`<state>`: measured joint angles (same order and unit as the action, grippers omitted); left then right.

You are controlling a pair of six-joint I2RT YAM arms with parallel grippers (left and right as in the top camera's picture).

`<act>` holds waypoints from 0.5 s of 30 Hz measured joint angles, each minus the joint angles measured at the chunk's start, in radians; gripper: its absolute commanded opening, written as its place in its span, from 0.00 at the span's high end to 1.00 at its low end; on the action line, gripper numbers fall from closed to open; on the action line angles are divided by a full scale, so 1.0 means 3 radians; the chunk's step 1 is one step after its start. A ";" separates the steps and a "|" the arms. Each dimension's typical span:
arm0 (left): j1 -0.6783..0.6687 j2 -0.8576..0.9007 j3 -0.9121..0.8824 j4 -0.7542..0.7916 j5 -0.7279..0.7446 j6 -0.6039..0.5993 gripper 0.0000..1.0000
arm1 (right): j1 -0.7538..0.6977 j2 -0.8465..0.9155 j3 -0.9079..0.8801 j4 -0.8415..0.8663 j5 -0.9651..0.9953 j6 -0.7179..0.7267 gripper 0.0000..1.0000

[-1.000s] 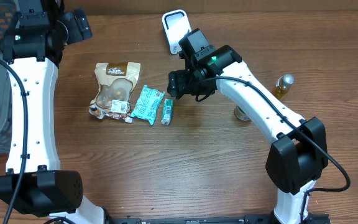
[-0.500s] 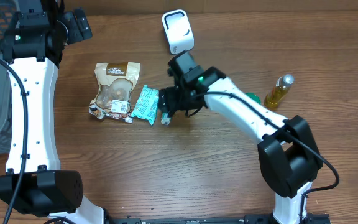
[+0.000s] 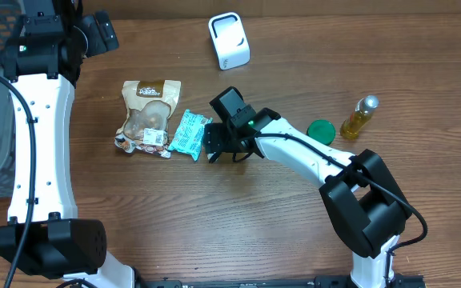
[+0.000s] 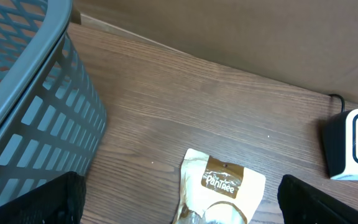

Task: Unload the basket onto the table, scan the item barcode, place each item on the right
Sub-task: 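Lower the right gripper onto the small teal pack and close it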

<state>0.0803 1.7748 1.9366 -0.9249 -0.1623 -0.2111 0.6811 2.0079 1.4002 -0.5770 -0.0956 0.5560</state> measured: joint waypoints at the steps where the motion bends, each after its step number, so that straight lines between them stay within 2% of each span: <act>1: 0.0000 0.0000 0.0000 0.0000 0.0000 0.0000 0.01 | 0.0000 0.0000 0.0000 0.0008 0.0011 0.0011 0.32; 13: 0.0000 0.0000 0.0000 0.0000 0.0000 0.0001 0.00 | 0.0001 0.0032 0.0000 0.0134 0.0037 0.0060 0.35; 15: 0.0000 0.0000 0.0000 0.0000 0.0000 0.0000 0.01 | 0.0000 0.0089 0.0000 0.0149 0.0037 0.0060 0.48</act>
<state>0.0803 1.7748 1.9366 -0.9249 -0.1623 -0.2111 0.6811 2.0346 1.4002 -0.5323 -0.0845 0.5739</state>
